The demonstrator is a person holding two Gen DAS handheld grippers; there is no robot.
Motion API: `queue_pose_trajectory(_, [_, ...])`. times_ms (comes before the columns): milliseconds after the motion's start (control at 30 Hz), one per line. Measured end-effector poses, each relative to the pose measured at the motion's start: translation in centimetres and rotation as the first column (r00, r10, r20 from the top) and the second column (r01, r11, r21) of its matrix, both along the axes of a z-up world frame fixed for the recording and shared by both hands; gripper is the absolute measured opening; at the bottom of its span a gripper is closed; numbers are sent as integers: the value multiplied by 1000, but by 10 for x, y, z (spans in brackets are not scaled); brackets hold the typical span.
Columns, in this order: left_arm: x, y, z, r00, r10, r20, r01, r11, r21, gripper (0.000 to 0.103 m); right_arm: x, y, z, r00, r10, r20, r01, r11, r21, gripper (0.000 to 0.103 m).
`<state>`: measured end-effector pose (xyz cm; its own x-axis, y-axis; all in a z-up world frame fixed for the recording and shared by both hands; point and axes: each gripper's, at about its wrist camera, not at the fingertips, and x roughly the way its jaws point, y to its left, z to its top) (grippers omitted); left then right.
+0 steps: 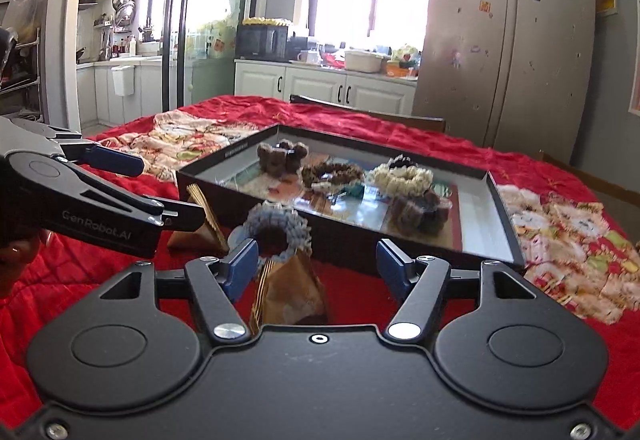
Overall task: Organize objects
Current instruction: 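Move left gripper to a tan paper packet while right gripper approaches another tan packet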
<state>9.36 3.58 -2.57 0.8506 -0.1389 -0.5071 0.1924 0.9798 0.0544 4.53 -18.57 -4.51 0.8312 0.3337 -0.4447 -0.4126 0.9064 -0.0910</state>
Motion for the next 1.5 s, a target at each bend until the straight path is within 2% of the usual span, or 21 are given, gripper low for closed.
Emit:
queue_pose_trajectory(367, [7,-4,-19,999,-30,-35,31,999,18,94,12,-1,-14,998,-14,-57,15,1000,10,65])
queue_pose_trajectory(833, [16,0,-25,998,-29,-61,29,1000,-7,94,22,0,-20,994,-16,-111,17,1000,10,67])
queue_pose_trajectory(1033, [19,0,-27,996,-31,-79,30,999,-12,94,24,1,-23,991,-14,-131,15,1000,6,61])
queue_pose_trajectory(1100, [20,0,-27,996,-33,-84,32,999,-13,91,26,1,-23,990,-17,-140,18,1000,6,53])
queue_pose_trajectory(1267, [22,0,-29,995,-33,-95,32,999,-13,87,29,-2,-26,986,-23,-165,27,999,20,45])
queue_pose_trajectory(1500, [24,1,-30,994,-34,-107,32,999,-19,78,30,-3,-26,985,-25,-169,30,999,26,42])
